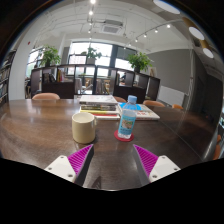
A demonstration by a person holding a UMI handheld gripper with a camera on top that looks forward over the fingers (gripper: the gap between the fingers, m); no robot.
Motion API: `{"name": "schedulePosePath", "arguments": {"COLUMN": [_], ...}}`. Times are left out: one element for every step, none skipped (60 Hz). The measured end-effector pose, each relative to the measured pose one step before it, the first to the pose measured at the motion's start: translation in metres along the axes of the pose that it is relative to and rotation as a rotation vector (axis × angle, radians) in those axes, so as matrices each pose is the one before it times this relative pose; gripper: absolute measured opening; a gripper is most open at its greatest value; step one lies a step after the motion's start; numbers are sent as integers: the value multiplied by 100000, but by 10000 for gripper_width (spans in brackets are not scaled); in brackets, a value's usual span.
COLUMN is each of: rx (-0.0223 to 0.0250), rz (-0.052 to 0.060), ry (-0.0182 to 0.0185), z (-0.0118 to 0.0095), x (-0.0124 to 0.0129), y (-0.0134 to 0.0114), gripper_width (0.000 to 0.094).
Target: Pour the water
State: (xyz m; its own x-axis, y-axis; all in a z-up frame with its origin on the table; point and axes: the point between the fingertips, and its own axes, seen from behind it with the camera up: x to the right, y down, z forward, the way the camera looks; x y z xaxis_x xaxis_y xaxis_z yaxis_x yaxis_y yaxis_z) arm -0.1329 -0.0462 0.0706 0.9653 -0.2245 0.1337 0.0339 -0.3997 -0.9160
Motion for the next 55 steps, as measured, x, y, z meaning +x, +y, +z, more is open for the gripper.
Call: {"name": "schedulePosePath", "arguments": {"rx": [479,431,280,304,371,363,315,256,87,287,317,414,487,583,669,566,614,475,303,381,416,345,10,-413,-523,-102,107,409,464,442,499,788,1078,1003,702,346,163,242,531,638,619,445,228,141,72,179,309,375,212,89,16,-19,-137,-256,-330], "rz": [617,829,908,784,637,529,371,256,270,151,109,96,-11,-98,-103,186,261,313,272,294,384,602,537,237,-88,-268,-225,-271,-209,-62,68,229,271,318,227,-66,-212,-51,-20,-72,-135,-91,-34,-39,35,-27,-124,-171,-49,115,193,200,18,-286,-413], "ry": [-211,-266,-517,-703,-752,-652,-486,-309,-154,39,165,302,381,303,157,-209,-54,-134,-220,-166,62,224,298,187,-97,-447,-360,-374,-439,-581,-741,-708,-646,-586,-482,-420,-287,-312,-411,-317,-207,-131,-51,-50,8,4,20,39,2,65,110,189,196,143,118], "z": [-523,-1020,-807,-805,-741,-729,-699,-655,-472,-636,-513,-562,-519,-457,-447,-492,-408,-389,-435,-350,-301,-267,-228,-194,-259,-357,-245,-243,-235,-220,-217,-241,-388,-235,-222,-205,-240,-227,-190,-170,-8,-194,-185,-100,-136,-81,-119,-91,-81,-39,21,-98,-76,-53,-60], "x": [45,-185,-138,-131,-142,-116,-86,-41,255,-130,30,92,67,45,8,311,-78,-91,-50,-96,-16,25,38,8,-70,64,-171,-205,-173,-234,-236,-238,-203,-166,-162,-158,-120,-129,-124,-99,-77,-60,-35,-66,-71,39,29,39,21,46,13,19,66,47,65], "y": [-61,2,11,-20,-56,-80,-72,-78,-272,-64,-165,-172,-188,-193,-205,-284,-201,-202,-222,-206,-191,-150,-95,21,0,-13,-166,-212,-180,-190,-163,-275,-238,-266,-239,-139,-99,-117,-186,-202,-298,-180,-161,76,-34,-86,-118,-96,-59,-16,5,10,-2,19,21], "gripper_width": [791,787,790,790,791,791,792,787,788,789,788,788,789,791,790,792,793,787,787,786,785,791,783,784,787,782,783,784,786,784,786,790,786,790,785,785,791,787,789,789,787,787,786,786,788,787,786,786,785,785,785,784,785,786,791]}}
